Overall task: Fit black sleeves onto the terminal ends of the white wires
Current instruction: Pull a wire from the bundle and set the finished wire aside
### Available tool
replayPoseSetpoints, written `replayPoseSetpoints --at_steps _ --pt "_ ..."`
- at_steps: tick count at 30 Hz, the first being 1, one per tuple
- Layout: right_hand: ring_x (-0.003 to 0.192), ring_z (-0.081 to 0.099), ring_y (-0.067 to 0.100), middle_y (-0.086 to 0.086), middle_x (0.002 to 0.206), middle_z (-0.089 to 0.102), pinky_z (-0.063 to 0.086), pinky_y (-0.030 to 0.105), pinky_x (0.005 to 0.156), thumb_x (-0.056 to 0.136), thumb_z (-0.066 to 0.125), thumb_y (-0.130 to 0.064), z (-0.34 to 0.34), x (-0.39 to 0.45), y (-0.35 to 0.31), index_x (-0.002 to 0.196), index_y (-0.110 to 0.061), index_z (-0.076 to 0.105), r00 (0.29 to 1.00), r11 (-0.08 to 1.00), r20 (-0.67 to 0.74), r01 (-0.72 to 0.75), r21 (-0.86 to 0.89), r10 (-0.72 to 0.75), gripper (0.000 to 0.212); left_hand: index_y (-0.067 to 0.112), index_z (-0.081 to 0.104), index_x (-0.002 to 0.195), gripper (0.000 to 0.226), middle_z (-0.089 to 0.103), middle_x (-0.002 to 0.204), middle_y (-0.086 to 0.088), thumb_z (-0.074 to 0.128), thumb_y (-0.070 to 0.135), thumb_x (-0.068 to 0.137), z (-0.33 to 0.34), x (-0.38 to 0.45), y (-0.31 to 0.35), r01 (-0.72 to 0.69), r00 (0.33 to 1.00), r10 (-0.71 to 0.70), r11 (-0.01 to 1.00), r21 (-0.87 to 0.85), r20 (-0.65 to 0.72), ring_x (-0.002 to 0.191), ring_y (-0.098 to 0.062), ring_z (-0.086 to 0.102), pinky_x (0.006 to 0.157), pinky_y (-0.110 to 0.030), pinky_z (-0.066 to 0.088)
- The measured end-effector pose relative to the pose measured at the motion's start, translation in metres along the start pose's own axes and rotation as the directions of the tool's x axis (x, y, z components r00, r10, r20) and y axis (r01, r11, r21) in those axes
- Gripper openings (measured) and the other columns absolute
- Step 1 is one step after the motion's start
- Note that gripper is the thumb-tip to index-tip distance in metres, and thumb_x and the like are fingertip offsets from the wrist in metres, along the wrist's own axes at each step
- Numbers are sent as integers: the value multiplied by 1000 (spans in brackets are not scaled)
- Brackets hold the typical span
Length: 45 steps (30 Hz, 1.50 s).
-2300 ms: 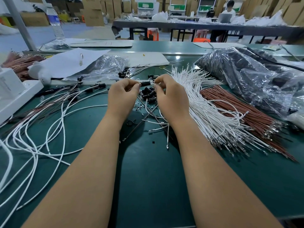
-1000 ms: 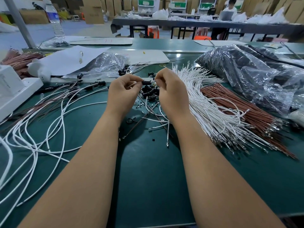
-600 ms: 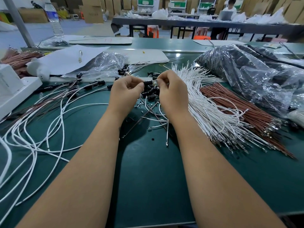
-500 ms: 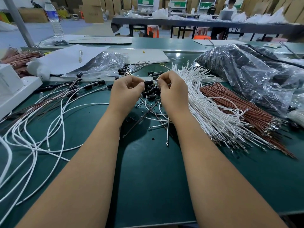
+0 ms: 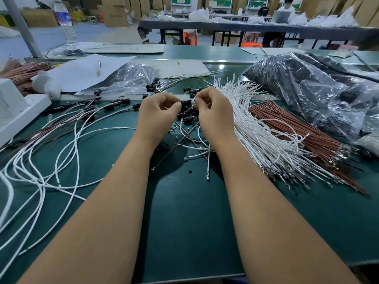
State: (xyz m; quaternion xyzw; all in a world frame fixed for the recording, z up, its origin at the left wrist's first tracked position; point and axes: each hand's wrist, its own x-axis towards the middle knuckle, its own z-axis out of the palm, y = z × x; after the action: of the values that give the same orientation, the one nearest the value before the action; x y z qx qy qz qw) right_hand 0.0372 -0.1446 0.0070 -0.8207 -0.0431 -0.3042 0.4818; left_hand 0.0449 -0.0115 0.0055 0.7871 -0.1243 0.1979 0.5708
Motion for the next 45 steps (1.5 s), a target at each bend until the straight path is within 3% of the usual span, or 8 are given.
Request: replayPoseSetpoints --at_steps 11,16,25,30,34,37,40,45 --pt "65 52 0 -13 72 56 39 11 58 93 57 -8 0 -1 -2 85 -20 59 1000 999 25 10 44 -11 14 14 71 80 5 65 72 -12 70 11 85 -2 0 4 47 999 -45 992 -115 23 66 -17 55 61 -19 45" --pt "55 54 9 -4 72 61 45 20 52 98 48 -8 -4 0 -7 89 -19 60 989 960 48 -148 238 140 19 21 71 76 10 62 74 -19 72 15 84 -3 0 4 65 998 -65 983 -169 6 67 -20 51 66 -29 43" --pt "46 53 6 2 65 60 46 21 48 95 57 -9 3 -1 -8 83 -16 60 966 903 193 -234 360 173 15 11 72 88 12 70 76 0 64 1 88 3 -2 10 51 996 -36 983 -178 87 67 -1 66 68 -14 51" --pt "46 54 7 4 65 60 47 21 47 96 55 -6 1 0 -5 84 -15 60 956 857 181 -288 428 230 16 3 68 105 23 62 52 16 52 -6 92 6 -2 13 74 989 -50 982 -176 137 44 7 52 48 -2 37" --pt "50 56 9 5 70 60 49 24 52 96 55 -8 2 0 -5 86 -14 59 964 901 164 -256 350 210 12 7 68 105 24 63 54 17 53 -5 91 6 -4 12 78 990 -55 981 -179 131 50 6 57 55 -4 42" --pt "69 62 20 4 77 63 53 36 65 96 55 -16 0 2 -6 88 -16 60 977 962 107 -200 188 182 9 15 73 92 18 72 76 0 63 1 88 14 -6 14 58 996 -42 979 -196 84 71 -8 66 74 -23 56" --pt "74 58 14 -5 78 60 45 26 65 97 52 -24 -8 5 -7 90 -19 60 990 991 55 -130 13 129 12 13 75 89 9 74 81 -11 70 7 84 24 -7 14 68 998 -64 980 -187 27 76 -23 68 81 -42 56" --pt "67 47 1 -12 76 54 32 21 56 97 46 -23 -36 19 -11 91 -19 59 975 979 -115 -195 -58 187 14 19 75 90 8 72 80 2 68 19 86 36 -12 12 -5 995 1 999 35 102 77 -19 67 73 -34 53"
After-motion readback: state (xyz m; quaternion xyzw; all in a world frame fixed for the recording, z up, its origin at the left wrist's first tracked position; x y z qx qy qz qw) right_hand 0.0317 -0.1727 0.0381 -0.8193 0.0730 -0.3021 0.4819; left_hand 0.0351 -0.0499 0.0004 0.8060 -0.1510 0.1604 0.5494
